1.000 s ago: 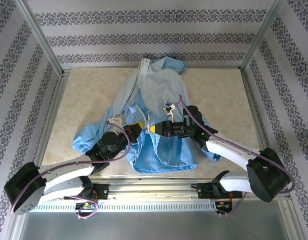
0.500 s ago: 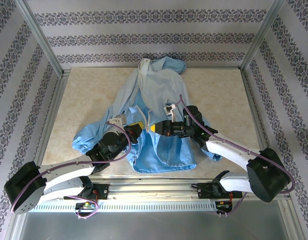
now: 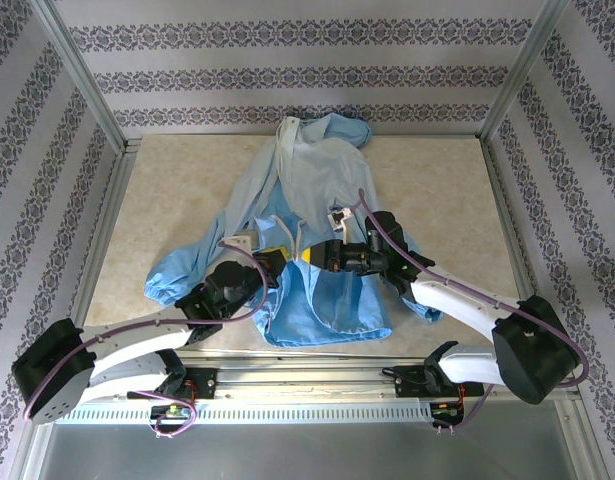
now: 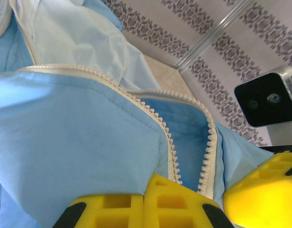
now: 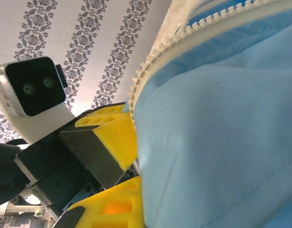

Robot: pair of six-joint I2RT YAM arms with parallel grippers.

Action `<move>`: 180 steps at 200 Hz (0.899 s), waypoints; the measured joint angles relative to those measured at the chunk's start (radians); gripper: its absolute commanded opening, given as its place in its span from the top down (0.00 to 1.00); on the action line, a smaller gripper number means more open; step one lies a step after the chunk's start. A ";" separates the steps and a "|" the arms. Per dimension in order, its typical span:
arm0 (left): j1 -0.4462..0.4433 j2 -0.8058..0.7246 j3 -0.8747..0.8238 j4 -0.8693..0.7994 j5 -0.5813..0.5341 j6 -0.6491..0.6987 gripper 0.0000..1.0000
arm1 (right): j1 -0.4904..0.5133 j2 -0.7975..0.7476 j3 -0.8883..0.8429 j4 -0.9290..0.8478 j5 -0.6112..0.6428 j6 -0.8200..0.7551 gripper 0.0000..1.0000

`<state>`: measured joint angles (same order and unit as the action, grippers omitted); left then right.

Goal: Zip up the jacket

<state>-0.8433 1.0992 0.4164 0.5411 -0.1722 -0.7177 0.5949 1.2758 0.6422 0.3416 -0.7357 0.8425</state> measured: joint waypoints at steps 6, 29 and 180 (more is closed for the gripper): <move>0.001 0.011 0.021 -0.031 0.005 0.003 1.00 | -0.004 0.005 -0.001 0.000 0.000 0.000 1.00; 0.013 0.055 0.088 -0.171 0.033 0.004 1.00 | -0.023 0.028 -0.024 0.000 0.003 -0.002 1.00; 0.117 0.143 0.203 -0.864 0.317 0.030 0.58 | -0.049 0.176 -0.111 0.022 -0.058 -0.057 1.00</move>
<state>-0.7261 1.2419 0.6193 -0.3229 0.1448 -0.6880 0.5457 1.4517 0.5316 0.3634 -0.7937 0.7856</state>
